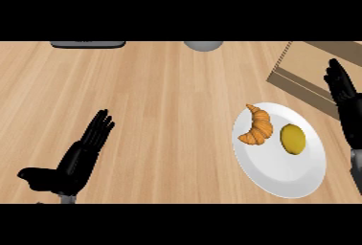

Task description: Pick the croissant from the plate and place it in the cardboard box

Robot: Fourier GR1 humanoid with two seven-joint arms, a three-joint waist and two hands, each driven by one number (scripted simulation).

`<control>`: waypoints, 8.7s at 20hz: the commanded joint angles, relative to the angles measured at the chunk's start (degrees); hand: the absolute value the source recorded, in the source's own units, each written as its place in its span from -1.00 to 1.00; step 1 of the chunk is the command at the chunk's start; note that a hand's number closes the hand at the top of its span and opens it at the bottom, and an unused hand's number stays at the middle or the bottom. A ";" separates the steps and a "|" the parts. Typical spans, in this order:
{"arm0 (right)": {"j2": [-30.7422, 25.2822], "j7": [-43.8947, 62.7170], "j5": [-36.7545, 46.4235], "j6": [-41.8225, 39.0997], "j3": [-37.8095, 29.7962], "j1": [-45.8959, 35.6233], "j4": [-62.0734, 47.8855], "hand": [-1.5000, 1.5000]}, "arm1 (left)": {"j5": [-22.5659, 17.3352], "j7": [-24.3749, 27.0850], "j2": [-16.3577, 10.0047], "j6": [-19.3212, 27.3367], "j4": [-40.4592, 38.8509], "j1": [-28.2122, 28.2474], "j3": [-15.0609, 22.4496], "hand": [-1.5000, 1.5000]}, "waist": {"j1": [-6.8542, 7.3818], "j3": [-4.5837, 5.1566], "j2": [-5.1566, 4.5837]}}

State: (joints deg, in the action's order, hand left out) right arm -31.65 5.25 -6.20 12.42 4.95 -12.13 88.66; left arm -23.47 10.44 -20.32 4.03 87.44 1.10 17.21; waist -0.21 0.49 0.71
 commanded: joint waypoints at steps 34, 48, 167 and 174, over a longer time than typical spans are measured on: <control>17.39 75.31 62.21 -16.97 9.72 0.76 27.60 -1.00 | 9.09 -9.64 2.05 16.78 -14.22 -8.62 -6.54 0.00 | 0.99 -0.24 -0.95; 31.32 78.07 64.08 -22.51 4.17 -7.41 12.50 -1.00 | 10.65 -6.24 3.00 16.47 -15.37 -6.22 -7.14 0.00 | 0.84 -0.39 -0.78; -2.47 0.97 54.82 -21.15 -25.38 -28.53 -23.80 1.00 | 18.70 -11.41 7.76 6.88 -11.53 -6.87 -17.56 0.00 | 1.48 -0.52 -1.10; -9.11 -10.95 58.66 -12.08 -26.47 -36.48 -48.95 1.00 | 21.82 -14.01 10.38 10.56 -11.80 -9.15 -15.66 0.00 | 2.62 -0.59 -1.54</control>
State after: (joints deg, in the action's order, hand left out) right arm -37.87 -0.30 49.84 -4.78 -21.50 -45.09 51.61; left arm -2.39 -1.90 -10.59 13.93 74.63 -7.62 0.80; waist 1.67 -0.07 -0.61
